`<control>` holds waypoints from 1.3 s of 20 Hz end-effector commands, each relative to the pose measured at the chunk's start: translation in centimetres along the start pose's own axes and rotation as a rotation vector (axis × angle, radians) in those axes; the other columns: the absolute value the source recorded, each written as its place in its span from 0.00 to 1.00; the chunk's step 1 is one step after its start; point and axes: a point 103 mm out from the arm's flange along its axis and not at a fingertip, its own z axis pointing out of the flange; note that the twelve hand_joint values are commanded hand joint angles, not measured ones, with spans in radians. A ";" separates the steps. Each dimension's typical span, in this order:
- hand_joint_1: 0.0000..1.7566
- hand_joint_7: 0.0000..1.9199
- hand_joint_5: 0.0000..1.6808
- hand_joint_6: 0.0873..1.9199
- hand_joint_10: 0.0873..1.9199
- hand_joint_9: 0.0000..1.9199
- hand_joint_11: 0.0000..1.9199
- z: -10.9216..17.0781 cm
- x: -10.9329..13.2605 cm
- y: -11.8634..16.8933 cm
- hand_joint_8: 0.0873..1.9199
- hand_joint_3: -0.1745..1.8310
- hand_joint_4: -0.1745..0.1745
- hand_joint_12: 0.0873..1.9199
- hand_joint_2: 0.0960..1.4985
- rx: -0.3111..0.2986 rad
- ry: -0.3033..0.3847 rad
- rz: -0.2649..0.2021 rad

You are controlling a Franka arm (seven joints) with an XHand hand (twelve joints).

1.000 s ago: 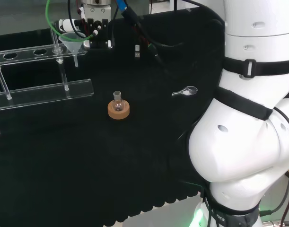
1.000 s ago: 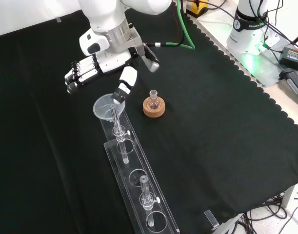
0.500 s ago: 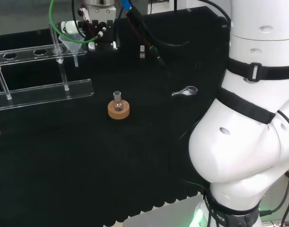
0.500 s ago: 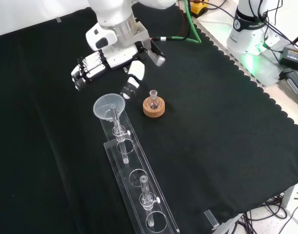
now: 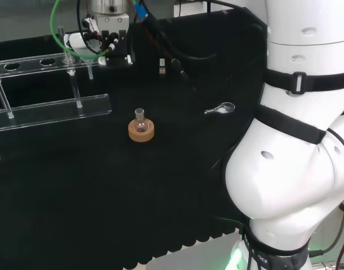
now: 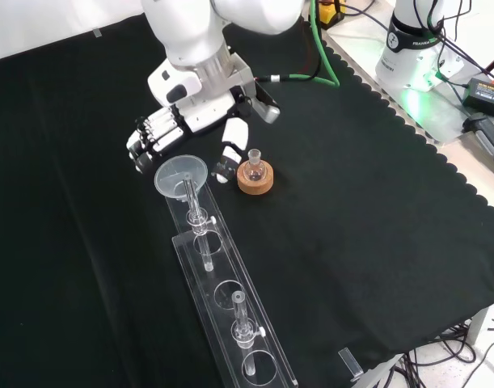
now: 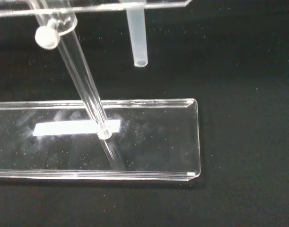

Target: Pick up the funnel from the transparent funnel stand.

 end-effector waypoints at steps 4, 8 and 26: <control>0.00 0.00 0.00 0.00 0.00 0.00 0.00 1.2 0.6 2.2 0.00 0.20 0.81 0.07 0.47 0.010 -0.044 0.010; 0.00 0.00 0.00 0.00 0.00 0.00 0.00 1.2 0.3 2.9 0.00 0.19 0.78 0.09 0.47 0.015 -0.066 0.019; 0.00 0.00 0.14 0.00 0.56 0.18 0.27 2.6 -0.8 3.6 0.34 0.19 0.65 0.76 0.47 0.029 -0.061 0.062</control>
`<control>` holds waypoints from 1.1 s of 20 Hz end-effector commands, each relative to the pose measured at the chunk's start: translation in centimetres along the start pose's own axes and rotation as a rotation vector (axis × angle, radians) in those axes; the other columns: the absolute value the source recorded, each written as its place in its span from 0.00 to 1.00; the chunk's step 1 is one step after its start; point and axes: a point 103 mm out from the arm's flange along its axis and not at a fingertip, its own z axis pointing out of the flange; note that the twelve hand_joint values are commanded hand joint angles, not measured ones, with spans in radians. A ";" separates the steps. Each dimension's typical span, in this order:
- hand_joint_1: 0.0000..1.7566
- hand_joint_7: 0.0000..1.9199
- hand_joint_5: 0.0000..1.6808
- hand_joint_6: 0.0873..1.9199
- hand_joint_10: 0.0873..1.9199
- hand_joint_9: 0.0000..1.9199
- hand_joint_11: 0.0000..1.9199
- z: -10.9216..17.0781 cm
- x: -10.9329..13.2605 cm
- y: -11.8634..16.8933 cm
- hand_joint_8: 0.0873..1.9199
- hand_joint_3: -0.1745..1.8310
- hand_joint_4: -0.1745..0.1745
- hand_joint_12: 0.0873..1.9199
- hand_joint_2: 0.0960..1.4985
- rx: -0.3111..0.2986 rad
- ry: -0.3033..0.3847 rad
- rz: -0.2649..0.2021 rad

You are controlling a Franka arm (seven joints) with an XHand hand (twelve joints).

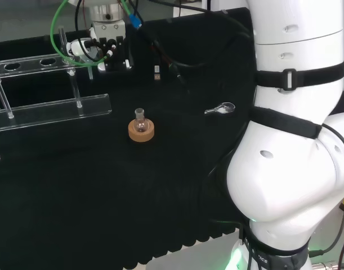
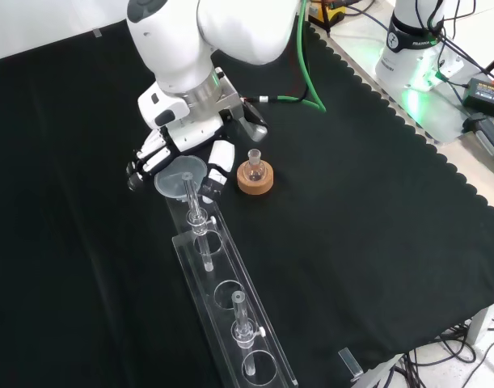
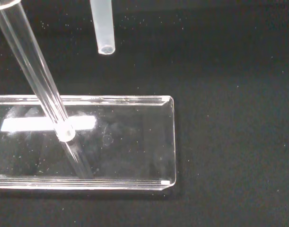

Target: Pick up the funnel from the transparent funnel stand.

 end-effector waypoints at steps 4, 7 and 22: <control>0.00 0.01 0.21 0.00 0.57 0.23 0.33 0.6 0.8 0.5 0.44 0.20 0.54 0.72 0.47 -0.053 -0.028 -0.013; 0.00 0.08 0.31 0.01 0.61 0.34 0.43 0.2 0.7 0.0 0.58 0.22 0.23 0.70 0.51 -0.134 -0.030 -0.024; 0.18 0.32 0.14 0.71 0.75 0.58 0.75 -1.4 0.6 -0.7 0.86 0.25 0.00 0.68 0.63 -0.313 -0.100 -0.008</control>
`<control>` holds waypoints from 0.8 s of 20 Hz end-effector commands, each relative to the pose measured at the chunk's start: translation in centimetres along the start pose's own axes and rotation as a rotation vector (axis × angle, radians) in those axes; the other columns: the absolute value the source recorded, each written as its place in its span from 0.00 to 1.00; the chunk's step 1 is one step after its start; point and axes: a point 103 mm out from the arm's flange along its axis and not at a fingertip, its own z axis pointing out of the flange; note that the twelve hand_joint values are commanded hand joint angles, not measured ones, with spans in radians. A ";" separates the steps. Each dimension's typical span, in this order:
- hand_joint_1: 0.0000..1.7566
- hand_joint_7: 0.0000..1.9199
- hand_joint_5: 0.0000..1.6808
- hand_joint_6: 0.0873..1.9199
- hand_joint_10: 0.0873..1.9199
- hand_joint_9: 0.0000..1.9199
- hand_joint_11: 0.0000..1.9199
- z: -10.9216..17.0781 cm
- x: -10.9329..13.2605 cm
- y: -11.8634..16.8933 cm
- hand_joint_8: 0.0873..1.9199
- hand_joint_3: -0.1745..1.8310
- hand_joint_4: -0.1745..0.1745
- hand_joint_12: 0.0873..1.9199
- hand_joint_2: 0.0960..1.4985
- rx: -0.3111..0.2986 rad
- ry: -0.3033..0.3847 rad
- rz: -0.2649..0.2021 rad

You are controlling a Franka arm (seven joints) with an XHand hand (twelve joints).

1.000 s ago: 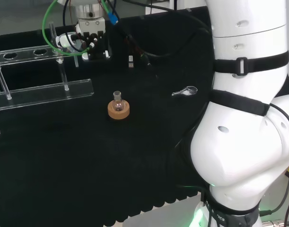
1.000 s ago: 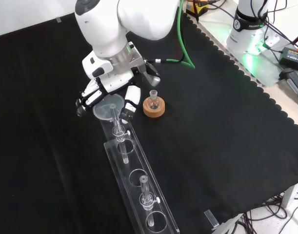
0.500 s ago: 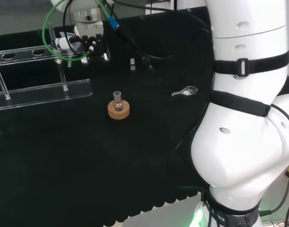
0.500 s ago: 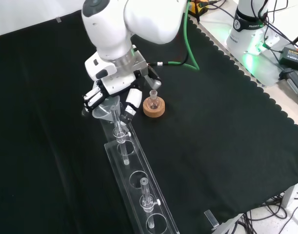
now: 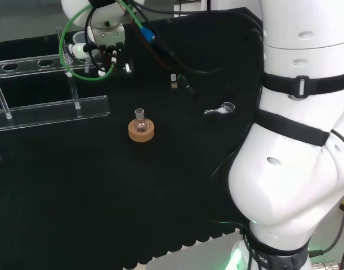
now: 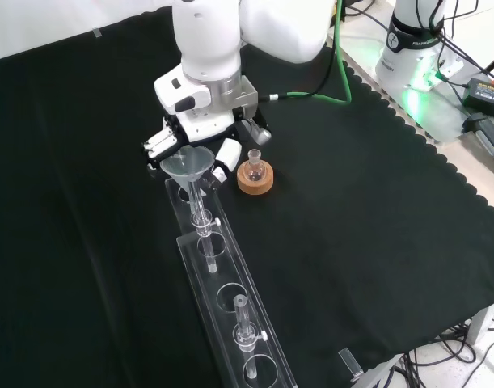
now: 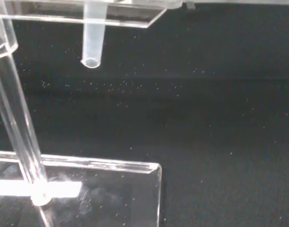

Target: Pick up the funnel from the transparent funnel stand.

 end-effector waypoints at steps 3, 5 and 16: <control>0.23 0.35 0.16 0.75 0.74 0.62 0.78 -2.6 -0.1 -0.1 0.88 0.25 0.00 0.66 0.64 -0.087 -0.069 0.007; 0.25 0.36 0.19 0.76 0.73 0.64 0.81 -5.0 -0.4 -0.3 0.88 0.24 0.00 0.65 0.65 -0.091 -0.083 0.005; 0.28 0.38 0.24 0.76 0.72 0.67 0.83 -21.8 -8.6 -2.3 0.88 0.24 0.00 0.64 0.66 -0.142 0.031 0.031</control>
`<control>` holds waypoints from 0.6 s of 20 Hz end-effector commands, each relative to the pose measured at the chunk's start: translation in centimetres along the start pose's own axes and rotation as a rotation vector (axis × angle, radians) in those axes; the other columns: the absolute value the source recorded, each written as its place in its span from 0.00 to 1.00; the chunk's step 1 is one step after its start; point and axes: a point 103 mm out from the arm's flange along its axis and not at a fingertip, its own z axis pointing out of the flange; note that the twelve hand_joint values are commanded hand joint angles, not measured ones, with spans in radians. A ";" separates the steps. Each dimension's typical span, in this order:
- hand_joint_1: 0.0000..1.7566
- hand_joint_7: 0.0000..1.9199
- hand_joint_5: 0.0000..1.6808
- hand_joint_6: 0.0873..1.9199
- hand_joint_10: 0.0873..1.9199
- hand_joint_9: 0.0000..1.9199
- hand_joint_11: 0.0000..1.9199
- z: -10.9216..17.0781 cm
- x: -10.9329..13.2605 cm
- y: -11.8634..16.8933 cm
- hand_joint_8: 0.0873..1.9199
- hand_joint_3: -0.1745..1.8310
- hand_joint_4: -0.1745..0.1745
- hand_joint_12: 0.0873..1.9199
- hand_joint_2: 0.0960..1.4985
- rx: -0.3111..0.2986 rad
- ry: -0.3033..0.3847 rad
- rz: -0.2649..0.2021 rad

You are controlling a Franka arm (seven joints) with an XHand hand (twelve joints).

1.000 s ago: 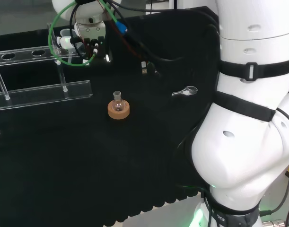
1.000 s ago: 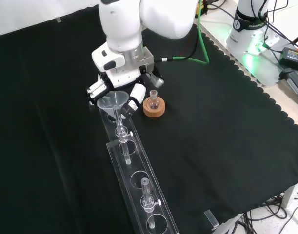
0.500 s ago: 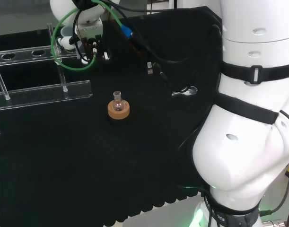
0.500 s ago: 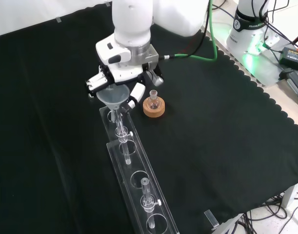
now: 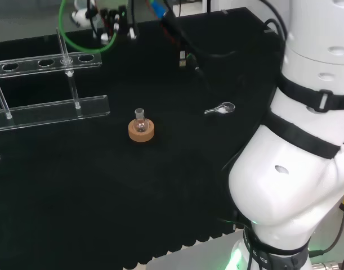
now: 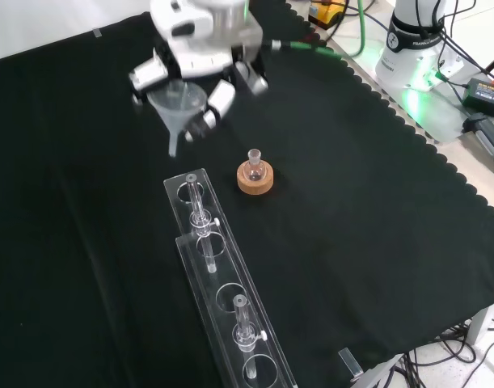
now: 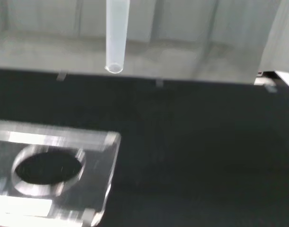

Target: Pick up the funnel from the transparent funnel stand.

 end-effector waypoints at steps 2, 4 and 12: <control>0.28 0.39 0.24 0.76 0.72 0.67 0.84 -11.4 -7.2 -0.7 0.88 0.23 0.00 0.64 0.67 -0.029 0.073 0.006; 0.28 0.39 0.25 0.76 0.72 0.67 0.84 -12.6 -7.9 -0.6 0.88 0.23 0.00 0.64 0.67 -0.015 0.061 -0.009; 0.29 0.41 0.28 0.75 0.72 0.68 0.85 -11.5 -10.1 0.3 0.87 0.23 0.00 0.64 0.67 0.037 0.116 -0.032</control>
